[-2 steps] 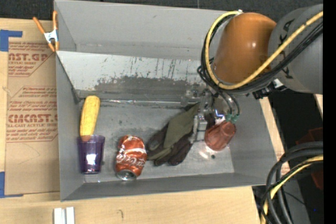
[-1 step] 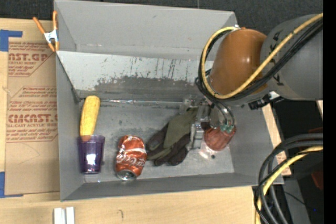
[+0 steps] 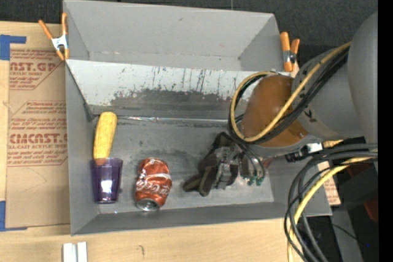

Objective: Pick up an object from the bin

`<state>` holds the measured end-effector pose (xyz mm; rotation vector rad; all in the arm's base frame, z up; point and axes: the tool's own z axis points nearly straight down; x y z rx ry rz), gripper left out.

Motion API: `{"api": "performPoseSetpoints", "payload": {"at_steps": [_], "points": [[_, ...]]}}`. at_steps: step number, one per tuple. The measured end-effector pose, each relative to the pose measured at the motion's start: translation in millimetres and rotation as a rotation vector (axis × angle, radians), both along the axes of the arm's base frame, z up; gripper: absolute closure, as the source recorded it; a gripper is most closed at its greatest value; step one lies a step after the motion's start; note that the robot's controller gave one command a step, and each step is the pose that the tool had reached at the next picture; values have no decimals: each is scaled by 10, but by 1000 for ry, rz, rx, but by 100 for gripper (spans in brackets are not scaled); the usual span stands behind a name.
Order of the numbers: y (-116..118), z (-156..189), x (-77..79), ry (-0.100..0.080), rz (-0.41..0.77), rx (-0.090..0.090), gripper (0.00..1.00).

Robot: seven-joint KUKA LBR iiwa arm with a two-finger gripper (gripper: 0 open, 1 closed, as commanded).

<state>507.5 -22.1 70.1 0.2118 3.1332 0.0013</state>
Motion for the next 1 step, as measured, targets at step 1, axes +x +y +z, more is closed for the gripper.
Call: {"api": "performPoseSetpoints", "payload": {"at_steps": [1], "points": [[0, 0, 0, 0, 0, 0, 100]]}}
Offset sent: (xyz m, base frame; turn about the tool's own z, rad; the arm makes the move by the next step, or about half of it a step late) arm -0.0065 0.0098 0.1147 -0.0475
